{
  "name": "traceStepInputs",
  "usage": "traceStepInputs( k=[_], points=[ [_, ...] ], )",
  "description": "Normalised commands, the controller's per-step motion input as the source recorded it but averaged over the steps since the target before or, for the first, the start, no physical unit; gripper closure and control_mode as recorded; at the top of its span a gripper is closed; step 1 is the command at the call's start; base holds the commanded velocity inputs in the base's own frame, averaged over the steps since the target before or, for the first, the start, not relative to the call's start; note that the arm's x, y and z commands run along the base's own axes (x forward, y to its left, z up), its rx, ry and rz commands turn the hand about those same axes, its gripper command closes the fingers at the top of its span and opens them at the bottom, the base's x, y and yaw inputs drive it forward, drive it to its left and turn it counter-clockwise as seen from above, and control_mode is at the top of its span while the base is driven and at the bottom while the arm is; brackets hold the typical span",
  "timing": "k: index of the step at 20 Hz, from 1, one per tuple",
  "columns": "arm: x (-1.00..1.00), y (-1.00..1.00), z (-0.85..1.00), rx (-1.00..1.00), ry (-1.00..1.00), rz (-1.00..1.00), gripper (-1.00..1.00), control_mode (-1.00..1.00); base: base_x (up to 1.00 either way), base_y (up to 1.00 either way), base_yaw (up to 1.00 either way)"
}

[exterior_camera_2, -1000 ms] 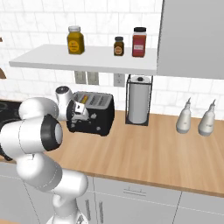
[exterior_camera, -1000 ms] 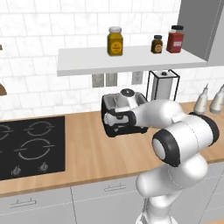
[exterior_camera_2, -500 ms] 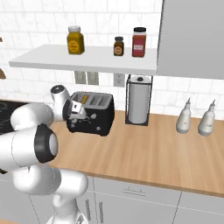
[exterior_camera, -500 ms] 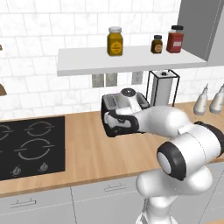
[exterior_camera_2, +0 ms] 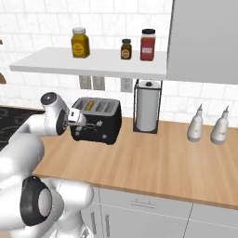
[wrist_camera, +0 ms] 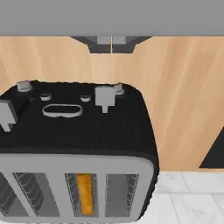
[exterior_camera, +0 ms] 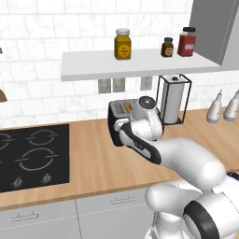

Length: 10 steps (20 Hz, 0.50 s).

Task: Start the toaster. Once the lever pops up, take the bread to the plate on the dining counter.

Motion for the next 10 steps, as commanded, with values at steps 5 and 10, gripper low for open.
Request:
traceStepInputs(
  k=[5,10],
  points=[
    [-0.21,-0.02,0.63,0.0,-0.01,0.0,1.0,-1.0,0.0,0.0,0.0],
    [-0.32,-0.41,0.53,0.0,0.0,0.0,1.0,-1.0,0.0,0.0,0.0]
  ],
)
